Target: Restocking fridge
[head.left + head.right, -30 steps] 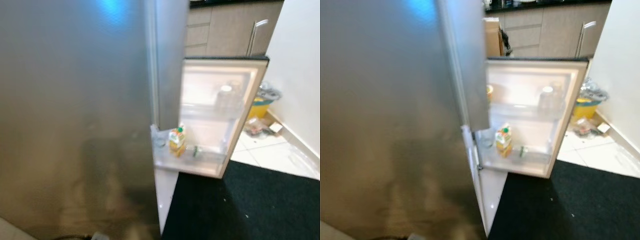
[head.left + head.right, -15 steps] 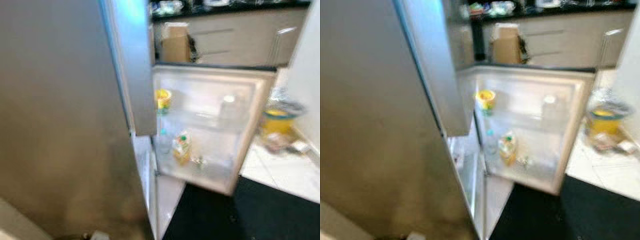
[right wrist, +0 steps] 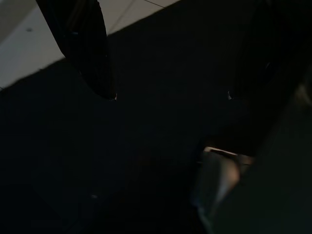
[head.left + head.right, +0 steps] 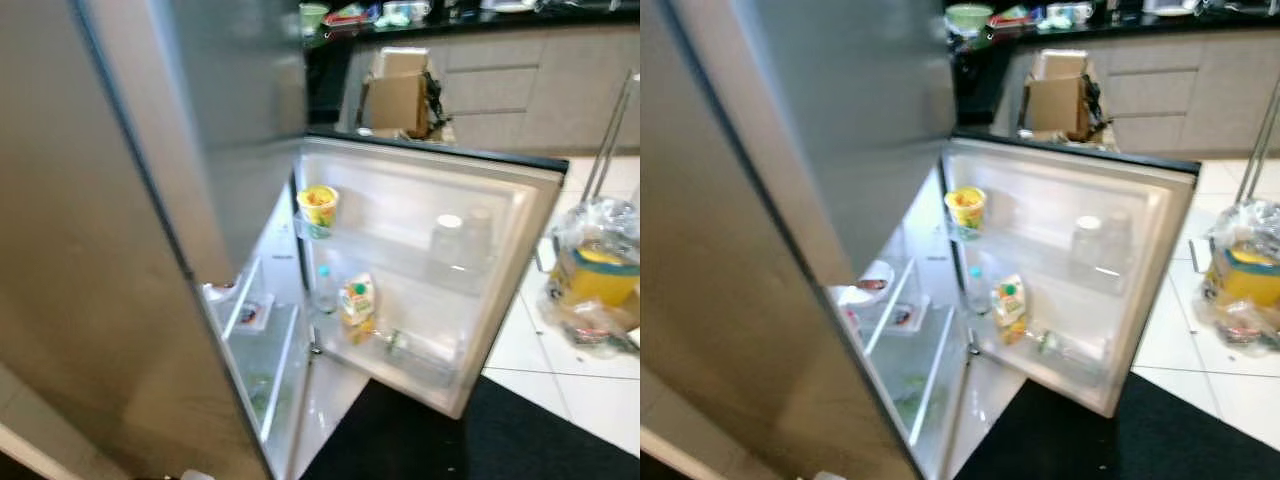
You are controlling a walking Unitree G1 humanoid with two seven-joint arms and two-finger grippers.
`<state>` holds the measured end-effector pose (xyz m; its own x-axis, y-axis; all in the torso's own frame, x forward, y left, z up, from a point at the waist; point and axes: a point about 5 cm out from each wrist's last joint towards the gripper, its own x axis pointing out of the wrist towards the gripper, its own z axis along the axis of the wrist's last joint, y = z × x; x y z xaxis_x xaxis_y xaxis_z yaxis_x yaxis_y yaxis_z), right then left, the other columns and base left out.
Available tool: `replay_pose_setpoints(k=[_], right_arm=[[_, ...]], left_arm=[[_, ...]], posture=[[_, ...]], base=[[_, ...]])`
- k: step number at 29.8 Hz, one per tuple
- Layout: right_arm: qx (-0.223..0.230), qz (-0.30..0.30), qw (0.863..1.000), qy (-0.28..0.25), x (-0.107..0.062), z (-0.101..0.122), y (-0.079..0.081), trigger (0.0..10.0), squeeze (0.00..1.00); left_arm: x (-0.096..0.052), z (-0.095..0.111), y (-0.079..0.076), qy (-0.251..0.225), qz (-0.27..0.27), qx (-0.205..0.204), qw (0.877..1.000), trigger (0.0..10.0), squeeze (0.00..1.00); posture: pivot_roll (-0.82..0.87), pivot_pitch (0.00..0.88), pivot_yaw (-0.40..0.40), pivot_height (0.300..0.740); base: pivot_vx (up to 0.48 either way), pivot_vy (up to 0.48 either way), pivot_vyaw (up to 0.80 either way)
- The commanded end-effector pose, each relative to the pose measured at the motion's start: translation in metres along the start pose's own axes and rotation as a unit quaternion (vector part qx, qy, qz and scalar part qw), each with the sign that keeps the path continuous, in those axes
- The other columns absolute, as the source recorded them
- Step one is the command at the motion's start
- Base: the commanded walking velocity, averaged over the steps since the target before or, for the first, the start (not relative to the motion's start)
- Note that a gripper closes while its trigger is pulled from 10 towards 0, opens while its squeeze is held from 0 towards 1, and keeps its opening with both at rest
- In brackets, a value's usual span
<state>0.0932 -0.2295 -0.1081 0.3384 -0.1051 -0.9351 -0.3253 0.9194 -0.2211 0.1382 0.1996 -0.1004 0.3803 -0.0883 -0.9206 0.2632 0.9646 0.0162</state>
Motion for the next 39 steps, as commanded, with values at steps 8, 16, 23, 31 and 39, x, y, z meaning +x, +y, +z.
replay_pose_setpoints(k=[8, 16, 23, 31, 39], right_arm=[[0.032, -0.008, 0.994, -0.101, 0.001, 0.043, -0.009, 10.0, 0.0], [0.042, -0.004, 0.968, -0.247, -0.009, 0.11, -0.031, 10.0, 0.0], [-0.029, 0.003, 0.943, -0.331, -0.022, 0.156, -0.039, 10.0, 0.0], [-0.065, 0.014, 0.939, -0.338, -0.024, 0.164, -0.033, 10.0, 0.0], [-0.076, 0.021, 0.94, -0.331, -0.023, 0.16, -0.03, 10.0, 0.0]], left_arm=[[-0.001, -0.006, 0.004, 0.012, 0.006, 0.003, 1.0, 10.0, 0.0], [-0.002, -0.006, 0.006, 0.013, 0.01, 0.007, 1.0, 10.0, 0.0], [-0.002, -0.007, 0.006, 0.013, 0.011, 0.008, 1.0, 10.0, 0.0], [-0.002, -0.008, 0.005, 0.013, 0.012, 0.004, 1.0, 10.0, 0.0], [-0.002, -0.008, 0.005, 0.011, 0.014, -0.002, 1.0, 10.0, 0.0]], posture=[[-0.2, 0.018, 0.105, 0.74], [-0.2, 0.023, 0.111, 0.74], [-0.2, 0.027, 0.11, 0.74], [-0.2, 0.027, 0.106, 0.74], [-0.19, 0.026, 0.1, 0.74]], base=[[0.0, -0.416, 0.0], [0.0, -0.044, 0.0], [0.0, 0.0, 0.23], [0.0, 0.0, 0.8], [0.0, 0.0, 0.8]])
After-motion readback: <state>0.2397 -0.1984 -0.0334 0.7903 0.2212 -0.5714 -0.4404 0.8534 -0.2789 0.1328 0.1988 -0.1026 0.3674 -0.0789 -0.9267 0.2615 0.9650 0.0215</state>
